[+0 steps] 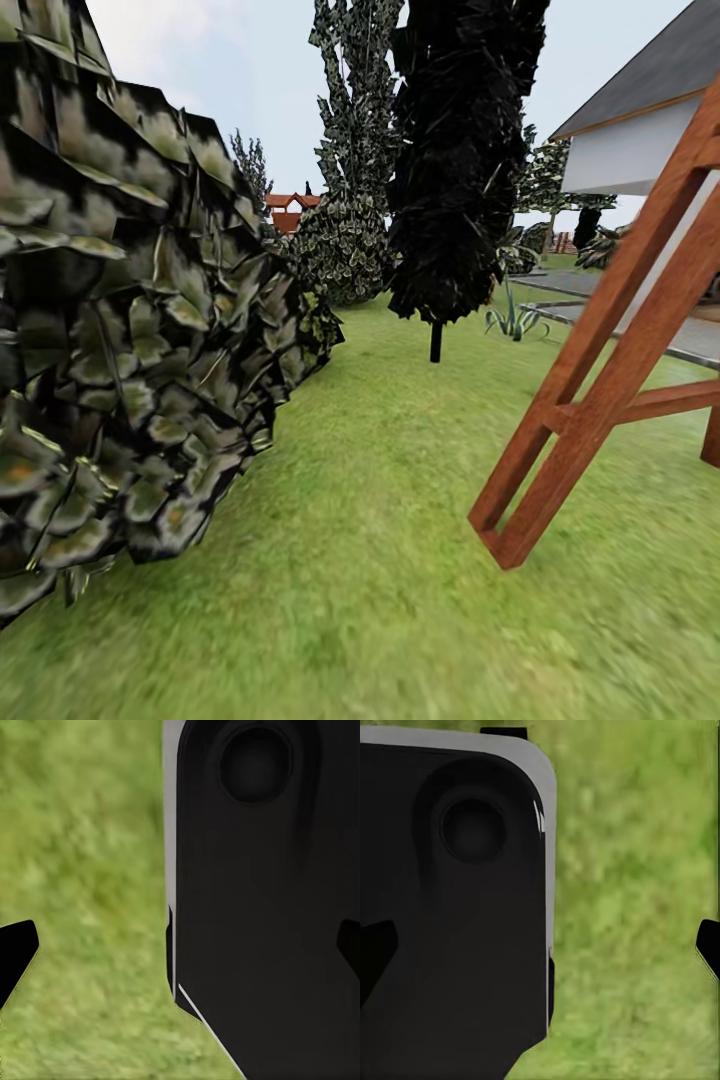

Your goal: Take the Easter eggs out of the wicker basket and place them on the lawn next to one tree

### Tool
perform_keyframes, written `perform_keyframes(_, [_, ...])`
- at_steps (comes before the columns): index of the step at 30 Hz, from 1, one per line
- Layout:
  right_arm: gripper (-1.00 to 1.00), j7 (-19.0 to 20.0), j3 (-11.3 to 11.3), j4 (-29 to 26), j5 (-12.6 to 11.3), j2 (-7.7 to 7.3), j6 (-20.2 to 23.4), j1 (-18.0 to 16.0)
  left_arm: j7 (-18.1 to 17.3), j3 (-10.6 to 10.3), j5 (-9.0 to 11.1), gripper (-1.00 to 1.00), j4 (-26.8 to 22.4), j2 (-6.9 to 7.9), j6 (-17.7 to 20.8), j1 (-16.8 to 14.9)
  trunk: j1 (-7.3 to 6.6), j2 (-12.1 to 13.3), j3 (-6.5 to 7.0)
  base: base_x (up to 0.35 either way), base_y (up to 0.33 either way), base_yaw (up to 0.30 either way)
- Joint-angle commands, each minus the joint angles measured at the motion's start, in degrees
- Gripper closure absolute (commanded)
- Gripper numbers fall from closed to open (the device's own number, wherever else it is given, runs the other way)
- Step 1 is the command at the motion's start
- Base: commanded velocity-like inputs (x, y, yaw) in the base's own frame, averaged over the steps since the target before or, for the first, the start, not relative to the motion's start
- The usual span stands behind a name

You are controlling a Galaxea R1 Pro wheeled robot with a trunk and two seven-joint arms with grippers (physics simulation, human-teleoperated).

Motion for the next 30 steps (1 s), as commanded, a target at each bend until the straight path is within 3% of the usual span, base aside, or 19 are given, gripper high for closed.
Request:
perform_keyframes(1, [-1.00, -0.06, 0.02, 0.10, -0.02, 0.00, 0.03, -0.07, 0.02, 0.01, 0.01, -1.00, -0.05, 0.00, 0.02, 0.01, 0.03, -0.02, -0.04, 0.333, 0.000, 0.000])
perform_keyframes(14, [-1.00, -0.06, 0.00, 0.09, -0.02, -0.01, 0.03, -0.07, 0.02, 0.01, 0.01, -1.00, -0.05, 0.00, 0.00, 0.01, 0.03, -0.02, -0.04, 0.333, 0.000, -0.001])
perform_keyframes(21, [-1.00, 0.02, 0.03, 0.14, -0.02, -0.01, -0.06, -0.07, 0.02, 0.01, 0.01, -1.00, -0.05, 0.00, 0.00, 0.02, 0.03, -0.02, -0.04, 0.333, 0.000, -0.161])
perform_keyframes(30, [-1.00, 0.01, 0.05, 0.10, -0.02, -0.01, 0.02, -0.07, 0.02, 0.01, 0.01, -1.00, -0.05, 0.00, -0.01, 0.01, 0.03, -0.02, -0.04, 0.333, 0.000, -0.014])
